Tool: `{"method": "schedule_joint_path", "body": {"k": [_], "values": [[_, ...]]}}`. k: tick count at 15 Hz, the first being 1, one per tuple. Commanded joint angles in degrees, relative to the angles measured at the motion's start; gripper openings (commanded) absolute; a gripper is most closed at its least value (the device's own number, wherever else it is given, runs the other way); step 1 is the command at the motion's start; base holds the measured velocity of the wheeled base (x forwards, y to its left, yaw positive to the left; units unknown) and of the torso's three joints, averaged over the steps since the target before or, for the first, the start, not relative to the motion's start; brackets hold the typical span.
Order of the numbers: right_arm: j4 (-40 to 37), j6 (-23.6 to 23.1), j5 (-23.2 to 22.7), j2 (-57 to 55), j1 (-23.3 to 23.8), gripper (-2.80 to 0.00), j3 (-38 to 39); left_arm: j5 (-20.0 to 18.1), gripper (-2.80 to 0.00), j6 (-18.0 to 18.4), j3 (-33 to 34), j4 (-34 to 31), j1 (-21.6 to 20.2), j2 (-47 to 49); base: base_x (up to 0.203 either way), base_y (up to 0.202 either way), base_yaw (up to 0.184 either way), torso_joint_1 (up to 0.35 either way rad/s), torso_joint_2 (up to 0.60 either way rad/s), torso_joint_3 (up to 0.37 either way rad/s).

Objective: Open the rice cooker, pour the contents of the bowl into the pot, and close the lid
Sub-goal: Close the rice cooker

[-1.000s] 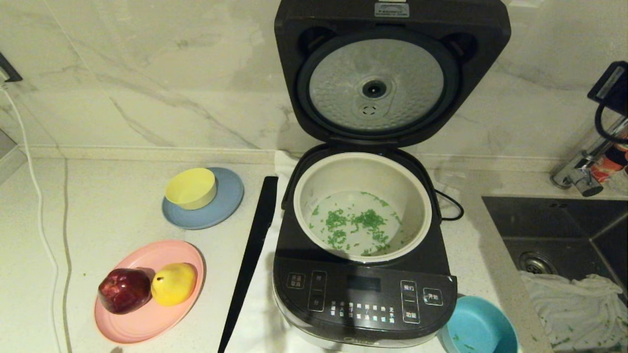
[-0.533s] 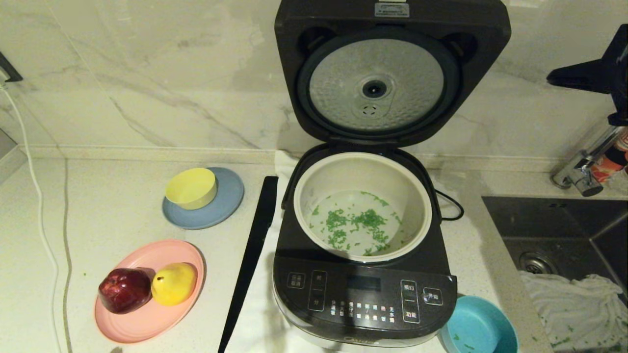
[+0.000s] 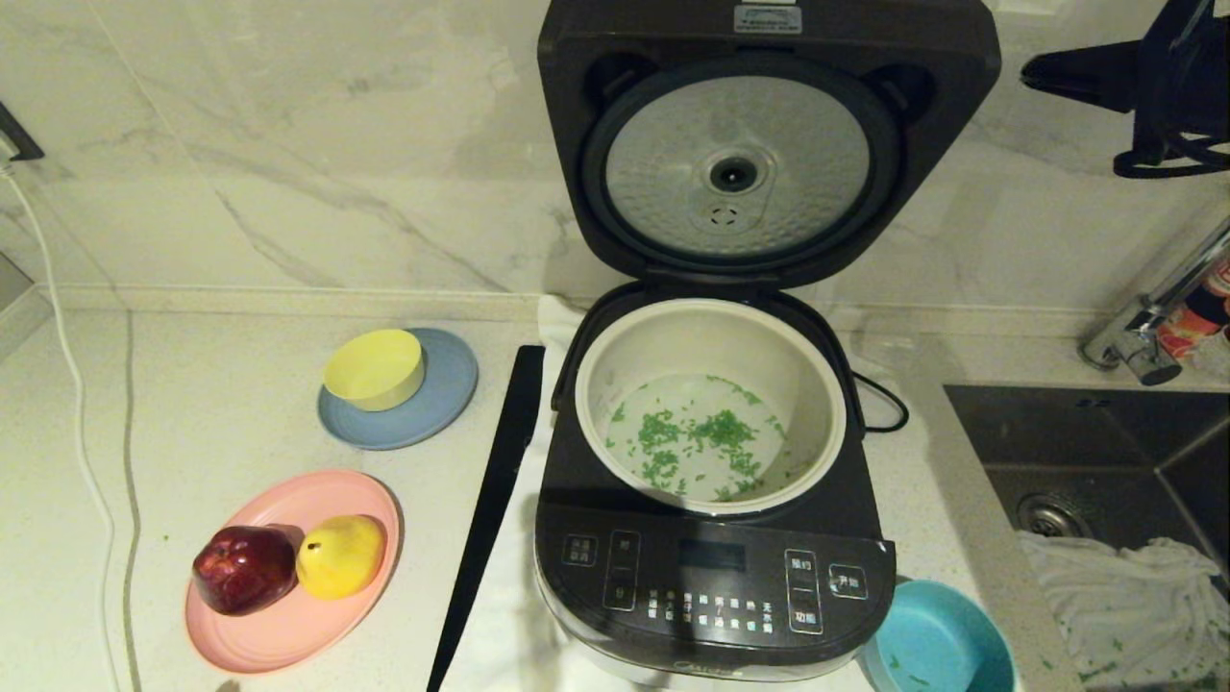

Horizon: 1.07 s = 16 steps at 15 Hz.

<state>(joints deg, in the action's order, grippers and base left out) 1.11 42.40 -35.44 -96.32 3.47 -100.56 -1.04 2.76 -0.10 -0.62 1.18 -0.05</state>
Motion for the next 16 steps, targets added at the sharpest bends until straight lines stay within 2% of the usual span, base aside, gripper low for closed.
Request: {"method": "schedule_joint_path", "body": {"k": [1, 4, 9, 12, 16], "values": [[1.9, 0.6, -2.4, -3.5, -0.2, -2.80, -2.4, 0.0, -2.80, 0.1, 0.0, 0.0, 0.0, 0.0, 0.000, 0.000, 0.000, 0.000, 0.00, 0.000], [7.4, 1.9, -5.1, -6.6, -0.5, -2.80, -4.6, 0.0, -2.80, 0.1, 0.0, 0.0, 0.0, 0.0, 0.000, 0.000, 0.000, 0.000, 0.00, 0.000], [8.7, 3.2, -12.0, -10.4, -0.7, -2.80, -7.8, 0.0, -2.80, 0.1, 0.0, 0.0, 0.0, 0.0, 0.000, 0.000, 0.000, 0.000, 0.00, 0.000], [12.6, 3.5, -12.5, -12.0, -2.9, -2.80, -8.7, 0.0, -2.80, 0.1, 0.0, 0.0, 0.0, 0.0, 0.000, 0.000, 0.000, 0.000, 0.00, 0.000], [14.0, 3.5, -12.4, -14.0, -5.3, -2.80, -9.2, 0.0, -2.80, 0.1, 0.0, 0.0, 0.0, 0.0, 0.000, 0.000, 0.000, 0.000, 0.00, 0.000]]}}
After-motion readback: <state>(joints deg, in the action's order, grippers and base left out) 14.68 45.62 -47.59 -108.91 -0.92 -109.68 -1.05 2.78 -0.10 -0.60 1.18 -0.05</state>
